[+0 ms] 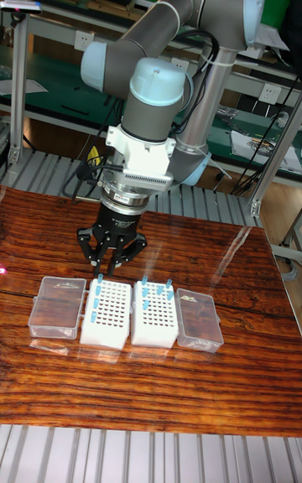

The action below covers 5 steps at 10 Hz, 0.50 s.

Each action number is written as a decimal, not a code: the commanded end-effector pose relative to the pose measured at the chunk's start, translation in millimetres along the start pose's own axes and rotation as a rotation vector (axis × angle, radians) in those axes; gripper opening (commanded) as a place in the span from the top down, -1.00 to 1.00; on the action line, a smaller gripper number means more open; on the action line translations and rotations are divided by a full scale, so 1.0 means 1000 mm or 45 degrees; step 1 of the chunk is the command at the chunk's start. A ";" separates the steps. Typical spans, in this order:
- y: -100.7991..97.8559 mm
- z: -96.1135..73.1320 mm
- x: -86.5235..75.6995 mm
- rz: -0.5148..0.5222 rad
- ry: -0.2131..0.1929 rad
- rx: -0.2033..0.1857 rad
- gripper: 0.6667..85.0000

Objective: Transfer all medium pipette tips from one holder to another

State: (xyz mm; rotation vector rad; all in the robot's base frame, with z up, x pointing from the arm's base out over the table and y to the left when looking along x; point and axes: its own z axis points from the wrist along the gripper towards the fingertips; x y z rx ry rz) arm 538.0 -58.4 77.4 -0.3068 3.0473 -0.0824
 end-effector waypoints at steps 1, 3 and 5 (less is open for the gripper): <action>-0.001 0.000 -0.005 0.017 -0.024 -0.002 0.37; 0.000 0.001 -0.005 0.020 -0.026 -0.012 0.37; 0.000 0.001 -0.005 0.020 -0.024 -0.012 0.37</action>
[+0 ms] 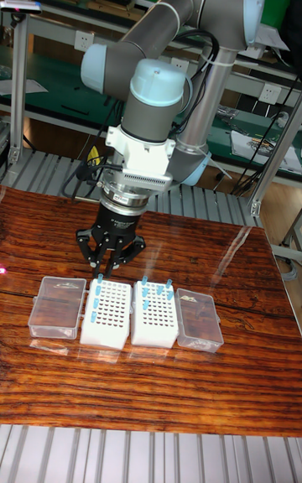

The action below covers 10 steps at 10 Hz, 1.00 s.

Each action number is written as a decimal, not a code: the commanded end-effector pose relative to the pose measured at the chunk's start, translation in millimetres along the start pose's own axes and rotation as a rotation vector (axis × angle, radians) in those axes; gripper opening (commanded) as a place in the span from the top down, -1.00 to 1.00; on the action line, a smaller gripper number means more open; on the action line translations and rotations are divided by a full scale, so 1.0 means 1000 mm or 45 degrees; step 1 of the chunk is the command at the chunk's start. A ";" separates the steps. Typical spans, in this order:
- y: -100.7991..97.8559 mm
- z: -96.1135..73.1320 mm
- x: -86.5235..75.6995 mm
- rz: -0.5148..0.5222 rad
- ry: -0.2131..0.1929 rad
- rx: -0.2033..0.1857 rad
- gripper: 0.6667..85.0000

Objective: Transfer all medium pipette tips from one holder to another

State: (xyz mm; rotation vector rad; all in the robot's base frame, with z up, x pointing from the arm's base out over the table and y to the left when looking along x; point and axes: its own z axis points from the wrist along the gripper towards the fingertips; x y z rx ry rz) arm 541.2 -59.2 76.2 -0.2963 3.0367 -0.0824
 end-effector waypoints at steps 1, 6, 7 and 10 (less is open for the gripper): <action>0.001 -0.001 -0.002 0.008 -0.007 -0.014 0.37; -0.001 -0.009 0.010 0.000 0.061 0.000 0.33; 0.003 -0.009 0.011 0.010 0.065 -0.020 0.30; 0.000 -0.009 0.015 0.046 0.086 -0.001 0.29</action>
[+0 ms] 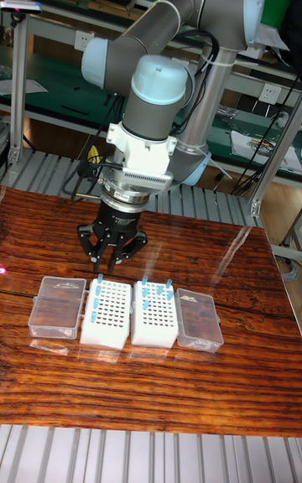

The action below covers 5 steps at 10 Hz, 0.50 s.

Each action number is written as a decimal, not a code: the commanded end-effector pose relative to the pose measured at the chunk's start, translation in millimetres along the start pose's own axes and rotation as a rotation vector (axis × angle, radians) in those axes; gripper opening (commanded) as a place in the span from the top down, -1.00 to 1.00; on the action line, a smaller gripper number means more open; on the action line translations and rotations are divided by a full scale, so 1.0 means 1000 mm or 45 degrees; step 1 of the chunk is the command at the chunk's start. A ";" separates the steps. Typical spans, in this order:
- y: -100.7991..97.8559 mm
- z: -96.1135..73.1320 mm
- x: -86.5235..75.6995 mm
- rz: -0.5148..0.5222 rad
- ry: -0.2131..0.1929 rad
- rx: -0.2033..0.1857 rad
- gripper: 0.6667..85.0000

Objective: Transfer all medium pipette tips from one holder to another

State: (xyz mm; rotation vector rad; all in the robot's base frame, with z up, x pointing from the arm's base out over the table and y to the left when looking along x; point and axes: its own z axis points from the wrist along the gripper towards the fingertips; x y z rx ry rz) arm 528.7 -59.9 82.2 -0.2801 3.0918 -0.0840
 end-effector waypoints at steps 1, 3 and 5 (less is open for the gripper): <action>-0.003 -0.002 0.003 0.030 0.015 0.010 0.29; -0.005 0.000 0.001 0.025 0.007 0.020 0.28; -0.002 0.003 0.002 0.041 0.018 0.016 0.28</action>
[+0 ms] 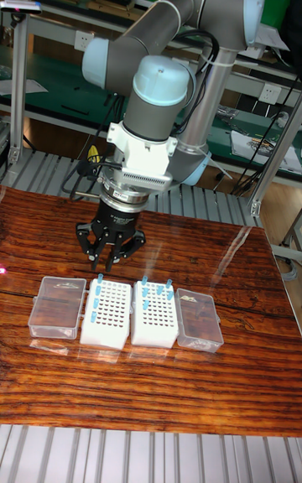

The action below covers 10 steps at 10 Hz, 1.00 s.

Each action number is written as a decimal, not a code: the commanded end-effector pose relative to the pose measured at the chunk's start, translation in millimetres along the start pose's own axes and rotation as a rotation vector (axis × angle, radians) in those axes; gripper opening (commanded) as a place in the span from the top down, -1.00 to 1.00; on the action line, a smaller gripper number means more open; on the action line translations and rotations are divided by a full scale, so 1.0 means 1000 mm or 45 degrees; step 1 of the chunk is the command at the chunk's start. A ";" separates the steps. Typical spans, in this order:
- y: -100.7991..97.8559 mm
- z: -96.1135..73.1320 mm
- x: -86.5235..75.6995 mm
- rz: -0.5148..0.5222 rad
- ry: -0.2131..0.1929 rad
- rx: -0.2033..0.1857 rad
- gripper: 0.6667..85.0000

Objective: Transfer all medium pipette tips from one holder to another

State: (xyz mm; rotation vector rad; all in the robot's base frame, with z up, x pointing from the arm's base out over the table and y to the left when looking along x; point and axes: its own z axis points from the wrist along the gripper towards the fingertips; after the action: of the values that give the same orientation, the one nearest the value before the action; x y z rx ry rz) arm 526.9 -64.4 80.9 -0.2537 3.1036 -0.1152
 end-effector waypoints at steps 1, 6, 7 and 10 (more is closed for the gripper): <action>0.001 0.006 -0.003 0.022 0.000 -0.008 0.28; 0.000 0.016 -0.008 0.039 -0.003 0.000 0.28; 0.002 0.015 -0.009 0.041 -0.006 -0.009 0.28; 0.006 0.016 -0.014 0.047 -0.012 -0.019 0.29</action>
State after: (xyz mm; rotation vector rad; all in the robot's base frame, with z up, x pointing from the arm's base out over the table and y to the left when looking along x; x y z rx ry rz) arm 536.5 -62.1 65.7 -0.2141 3.1036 -0.1162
